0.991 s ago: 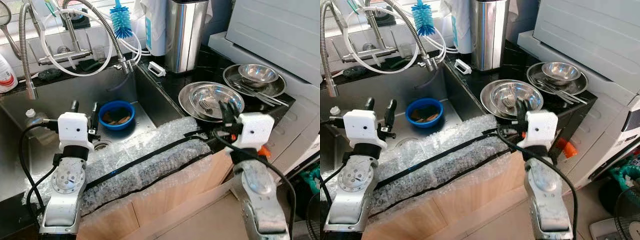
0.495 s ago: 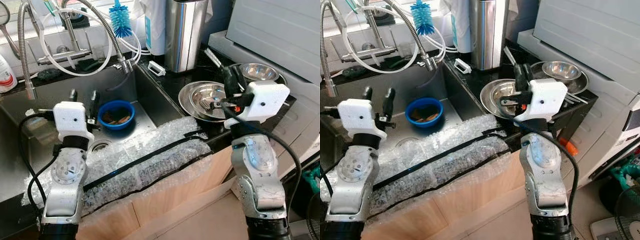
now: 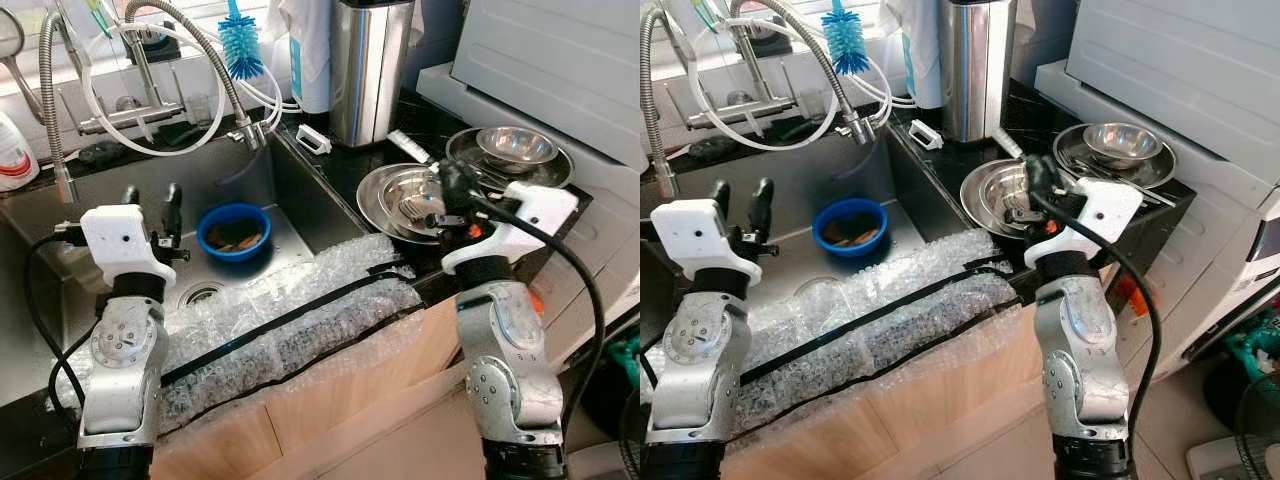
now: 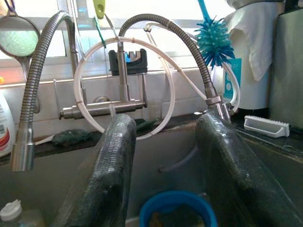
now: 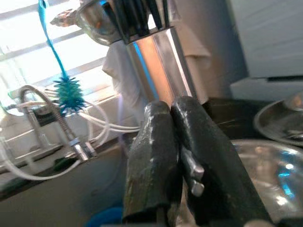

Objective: Kitchen organization

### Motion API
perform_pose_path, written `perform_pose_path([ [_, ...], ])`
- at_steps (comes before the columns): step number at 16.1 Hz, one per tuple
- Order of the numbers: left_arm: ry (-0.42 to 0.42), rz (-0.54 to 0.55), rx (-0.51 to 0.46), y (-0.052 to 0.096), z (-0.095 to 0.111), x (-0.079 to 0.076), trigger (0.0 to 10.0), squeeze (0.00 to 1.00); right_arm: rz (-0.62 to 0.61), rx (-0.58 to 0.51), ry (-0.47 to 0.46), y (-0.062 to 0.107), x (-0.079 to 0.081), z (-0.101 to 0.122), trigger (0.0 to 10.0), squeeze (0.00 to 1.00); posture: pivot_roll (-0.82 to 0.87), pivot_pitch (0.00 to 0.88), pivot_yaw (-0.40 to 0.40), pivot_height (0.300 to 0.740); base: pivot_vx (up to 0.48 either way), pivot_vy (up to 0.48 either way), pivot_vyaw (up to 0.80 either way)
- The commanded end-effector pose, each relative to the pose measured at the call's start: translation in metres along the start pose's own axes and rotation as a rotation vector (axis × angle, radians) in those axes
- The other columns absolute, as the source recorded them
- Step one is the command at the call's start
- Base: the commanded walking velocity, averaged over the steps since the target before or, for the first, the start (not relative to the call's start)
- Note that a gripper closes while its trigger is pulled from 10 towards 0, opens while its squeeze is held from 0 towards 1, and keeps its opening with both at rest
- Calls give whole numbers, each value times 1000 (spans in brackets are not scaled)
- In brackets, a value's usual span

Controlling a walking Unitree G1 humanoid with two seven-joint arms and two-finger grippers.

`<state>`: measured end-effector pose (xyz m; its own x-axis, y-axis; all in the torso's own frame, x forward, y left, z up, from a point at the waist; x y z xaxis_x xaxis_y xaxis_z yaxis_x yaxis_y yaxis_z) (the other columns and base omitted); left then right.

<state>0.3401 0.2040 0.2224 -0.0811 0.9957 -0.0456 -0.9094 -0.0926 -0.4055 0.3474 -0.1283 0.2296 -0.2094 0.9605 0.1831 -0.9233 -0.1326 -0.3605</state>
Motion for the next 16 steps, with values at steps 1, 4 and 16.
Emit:
perform_pose_path([
  [1, 46, 5, 16, 0, -3, 1, 10000, 0, 42, 60, -88, 7, 7, -15, 10000, 0, -62, 0, 50, 740, 0, 0, 0],
  [4, 80, 7, 24, 3, -4, 1, 10000, 0, 109, 85, -136, 14, 19, -23, 10000, 0, -61, 0, 49, 740, 0, 0, 0],
  [16, 509, 117, 70, 4, -9, 22, 10000, 0, 270, 70, -667, 34, 39, -15, 10000, 0, -43, 0, 27, 740, 0, 0, 0],
])
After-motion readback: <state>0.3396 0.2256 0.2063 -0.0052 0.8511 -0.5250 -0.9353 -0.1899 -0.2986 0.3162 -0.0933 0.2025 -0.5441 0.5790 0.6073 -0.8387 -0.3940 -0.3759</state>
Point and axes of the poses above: a point about 5 cm out from each wrist's last joint towards the gripper, its own y axis pointing back from the gripper into the wrist, its own z axis along the axis of the wrist's last joint, x = y × z, the point moved 6 cm from there along -y, pointing out of the wrist towards the gripper, and after that the axes turned 5 degrees about y, right-handed, at the moved point
